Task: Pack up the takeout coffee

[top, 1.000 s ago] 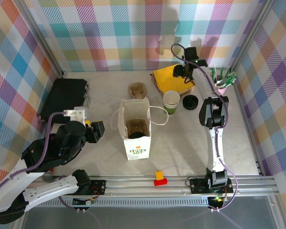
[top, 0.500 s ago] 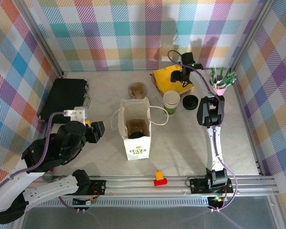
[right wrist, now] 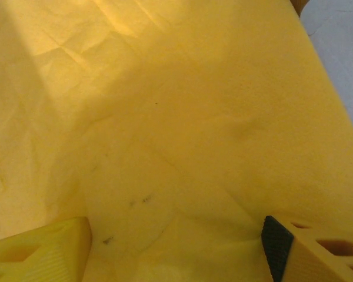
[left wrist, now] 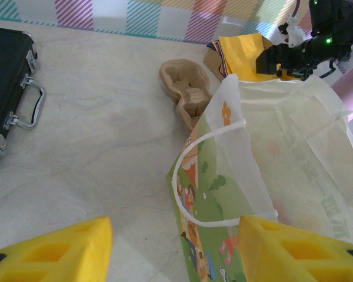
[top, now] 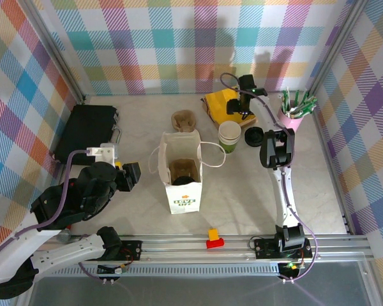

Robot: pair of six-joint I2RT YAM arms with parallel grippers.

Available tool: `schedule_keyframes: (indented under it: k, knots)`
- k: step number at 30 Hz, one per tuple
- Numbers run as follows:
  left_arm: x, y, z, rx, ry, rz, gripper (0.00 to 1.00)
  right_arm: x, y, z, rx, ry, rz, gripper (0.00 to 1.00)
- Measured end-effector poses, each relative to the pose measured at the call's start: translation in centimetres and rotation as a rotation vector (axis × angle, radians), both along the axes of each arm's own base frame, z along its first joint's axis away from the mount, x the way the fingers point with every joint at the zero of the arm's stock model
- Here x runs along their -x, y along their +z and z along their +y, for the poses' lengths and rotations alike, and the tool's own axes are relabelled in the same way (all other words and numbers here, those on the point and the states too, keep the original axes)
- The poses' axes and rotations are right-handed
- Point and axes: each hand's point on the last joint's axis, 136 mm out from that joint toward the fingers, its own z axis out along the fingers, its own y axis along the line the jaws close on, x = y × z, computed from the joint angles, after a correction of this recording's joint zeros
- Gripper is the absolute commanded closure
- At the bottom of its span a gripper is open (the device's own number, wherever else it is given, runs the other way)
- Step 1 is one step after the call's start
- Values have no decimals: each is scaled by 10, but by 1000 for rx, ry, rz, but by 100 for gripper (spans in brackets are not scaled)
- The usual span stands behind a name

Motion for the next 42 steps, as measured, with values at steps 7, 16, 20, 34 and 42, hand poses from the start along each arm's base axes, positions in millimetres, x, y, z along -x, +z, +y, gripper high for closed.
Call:
schedule_keyframes:
  k: [7,16,20,34,42]
  knots:
    - [0,0,0,3,2,0,42,5,-2,-1,2,-6,22,35]
    - [0,0,1,3,2,0,42,9,-4,-2,-4,-27,43,58]
    - [1,1,2,6,2,-1,43,9,-4,-2,-7,-30,44,67]
    - [1,0,2,5,2,0,43,8,23,5,-61,-33,8,85]
    - [4,2,5,16,4,-5,43,6,74,8,-96,-27,-80,61]
